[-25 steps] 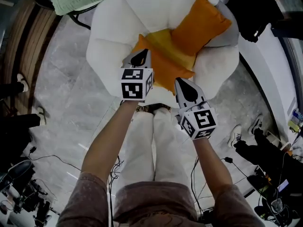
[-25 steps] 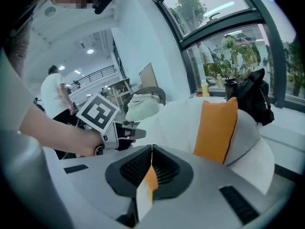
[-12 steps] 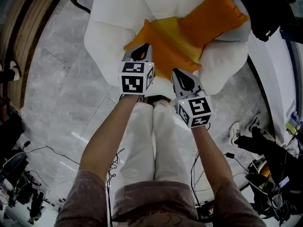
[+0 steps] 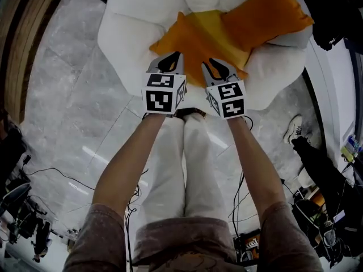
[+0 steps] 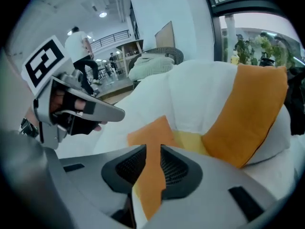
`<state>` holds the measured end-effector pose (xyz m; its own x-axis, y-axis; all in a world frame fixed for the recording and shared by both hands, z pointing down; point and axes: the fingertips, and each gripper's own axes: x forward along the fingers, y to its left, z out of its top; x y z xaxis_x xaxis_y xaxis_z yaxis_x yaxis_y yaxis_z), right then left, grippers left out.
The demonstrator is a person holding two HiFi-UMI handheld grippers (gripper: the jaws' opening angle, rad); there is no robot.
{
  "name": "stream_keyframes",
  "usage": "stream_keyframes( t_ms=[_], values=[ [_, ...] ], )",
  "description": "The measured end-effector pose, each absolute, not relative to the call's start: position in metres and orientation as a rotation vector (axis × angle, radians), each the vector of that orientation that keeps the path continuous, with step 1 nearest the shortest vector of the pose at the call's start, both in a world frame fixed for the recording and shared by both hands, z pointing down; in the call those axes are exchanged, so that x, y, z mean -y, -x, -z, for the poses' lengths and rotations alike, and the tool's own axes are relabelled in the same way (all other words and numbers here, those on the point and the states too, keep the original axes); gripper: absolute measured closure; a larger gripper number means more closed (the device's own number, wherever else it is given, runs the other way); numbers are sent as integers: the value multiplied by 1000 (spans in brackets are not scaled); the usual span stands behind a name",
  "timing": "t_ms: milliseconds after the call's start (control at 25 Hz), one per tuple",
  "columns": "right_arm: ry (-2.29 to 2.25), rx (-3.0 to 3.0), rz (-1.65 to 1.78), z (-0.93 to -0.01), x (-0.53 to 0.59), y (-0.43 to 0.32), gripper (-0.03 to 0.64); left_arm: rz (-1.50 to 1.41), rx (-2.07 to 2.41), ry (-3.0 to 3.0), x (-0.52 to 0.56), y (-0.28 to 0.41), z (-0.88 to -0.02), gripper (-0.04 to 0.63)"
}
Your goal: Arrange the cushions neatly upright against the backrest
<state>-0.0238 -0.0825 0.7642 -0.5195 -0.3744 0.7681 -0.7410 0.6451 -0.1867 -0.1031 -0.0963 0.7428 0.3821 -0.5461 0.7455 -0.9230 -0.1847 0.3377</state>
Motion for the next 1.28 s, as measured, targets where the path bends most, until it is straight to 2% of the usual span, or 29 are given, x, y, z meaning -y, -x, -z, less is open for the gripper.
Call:
stream_keyframes(
  t_ms=[400,960,1040,1280],
  values=[
    [-544,1933,-548,-836,68,35,417,-593,1262,-1816,86,114,-753,589],
    [-608,1924,-585,-847,78,35,417,-596,1261,-1801,83,122,-760,589],
    [-608,1911,-634,-846,79,35,430,-598,1257,-1800,83,123,-759,589],
    [-610,1861,-833,-847,79,31,585,-609,1238,-1801,80,116,-759,589]
  ],
)
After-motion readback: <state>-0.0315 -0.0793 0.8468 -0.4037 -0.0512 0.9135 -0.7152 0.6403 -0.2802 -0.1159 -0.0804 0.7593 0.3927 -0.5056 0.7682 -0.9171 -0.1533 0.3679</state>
